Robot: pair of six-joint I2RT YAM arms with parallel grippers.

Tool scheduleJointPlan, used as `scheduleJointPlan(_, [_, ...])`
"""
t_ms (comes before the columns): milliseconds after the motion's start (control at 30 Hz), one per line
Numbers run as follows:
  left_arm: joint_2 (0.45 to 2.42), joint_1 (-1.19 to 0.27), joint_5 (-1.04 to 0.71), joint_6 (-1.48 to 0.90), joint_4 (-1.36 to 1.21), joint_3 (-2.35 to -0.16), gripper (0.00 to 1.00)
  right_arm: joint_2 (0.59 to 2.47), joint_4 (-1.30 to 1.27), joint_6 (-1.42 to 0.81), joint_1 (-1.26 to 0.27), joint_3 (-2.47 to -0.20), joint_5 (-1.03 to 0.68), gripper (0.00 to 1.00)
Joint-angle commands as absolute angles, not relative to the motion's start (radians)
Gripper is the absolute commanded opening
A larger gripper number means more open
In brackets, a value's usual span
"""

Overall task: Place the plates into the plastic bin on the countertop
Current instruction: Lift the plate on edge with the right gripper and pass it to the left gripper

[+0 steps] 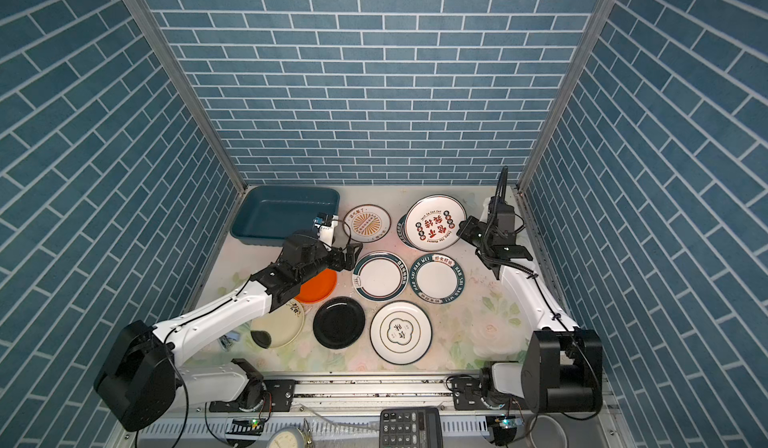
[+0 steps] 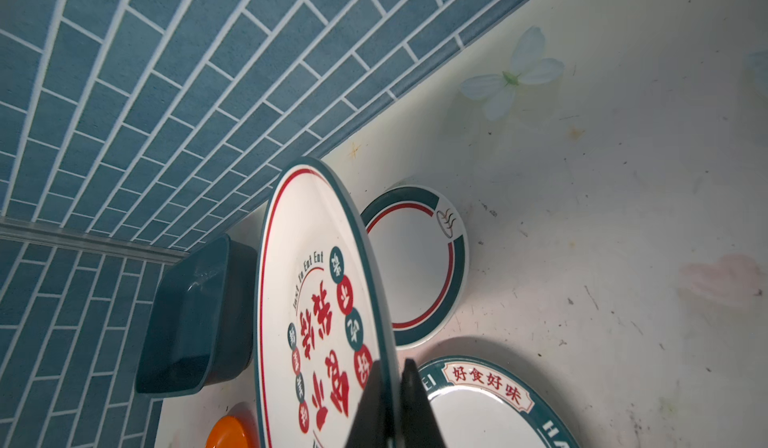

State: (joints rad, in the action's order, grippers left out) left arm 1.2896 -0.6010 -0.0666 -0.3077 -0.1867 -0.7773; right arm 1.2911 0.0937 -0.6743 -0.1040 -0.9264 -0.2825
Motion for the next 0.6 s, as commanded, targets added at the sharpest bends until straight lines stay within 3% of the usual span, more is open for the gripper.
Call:
scheduleJointPlan(0, [1.304,-0.604,-0.163,-0.375,-0.265,-0.794,0.99,1.226,0.062,-0.744,-0.121,-0.92,-0.321,0.0])
scheduleJointPlan(367, [1.413,-0.604,-0.29,-0.547,-0.4,-0.83,0.99,1.189,-0.116,-0.799,-0.188,-0.82,-0.346,0.0])
scheduleJointPlan(567, [1.504,-0.597,-0.347,-0.639,-0.52,-0.835,0.9,1.203,-0.312,-0.837,-0.232,-0.733,-0.347,0.0])
